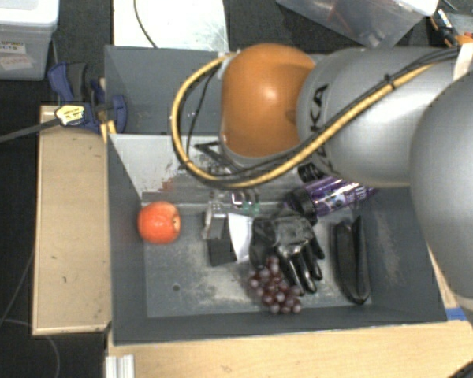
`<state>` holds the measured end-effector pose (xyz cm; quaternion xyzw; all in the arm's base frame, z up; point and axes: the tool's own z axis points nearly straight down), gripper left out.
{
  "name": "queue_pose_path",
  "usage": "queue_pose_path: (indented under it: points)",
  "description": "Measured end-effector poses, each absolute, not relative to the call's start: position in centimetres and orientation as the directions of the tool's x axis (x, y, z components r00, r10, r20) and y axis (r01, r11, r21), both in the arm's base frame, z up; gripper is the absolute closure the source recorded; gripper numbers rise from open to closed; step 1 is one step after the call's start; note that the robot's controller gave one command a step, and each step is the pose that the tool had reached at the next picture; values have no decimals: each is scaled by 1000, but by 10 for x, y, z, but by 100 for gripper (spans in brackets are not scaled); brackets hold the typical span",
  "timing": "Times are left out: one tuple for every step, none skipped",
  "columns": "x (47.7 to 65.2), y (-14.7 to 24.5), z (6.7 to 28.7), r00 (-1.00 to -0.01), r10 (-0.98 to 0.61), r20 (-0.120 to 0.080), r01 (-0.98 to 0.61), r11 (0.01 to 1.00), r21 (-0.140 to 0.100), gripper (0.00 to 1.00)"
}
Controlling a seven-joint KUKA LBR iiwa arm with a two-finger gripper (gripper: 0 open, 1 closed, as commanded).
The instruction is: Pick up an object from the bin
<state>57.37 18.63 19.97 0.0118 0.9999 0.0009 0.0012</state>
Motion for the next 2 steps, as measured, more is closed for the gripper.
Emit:
queue_pose_path:
  points:
    - [574, 186, 200, -1000, 24, -2, 23, 1000, 2, 0]
    - [562, 187, 243, -977, -214, -11, -214, 977, 2, 0]
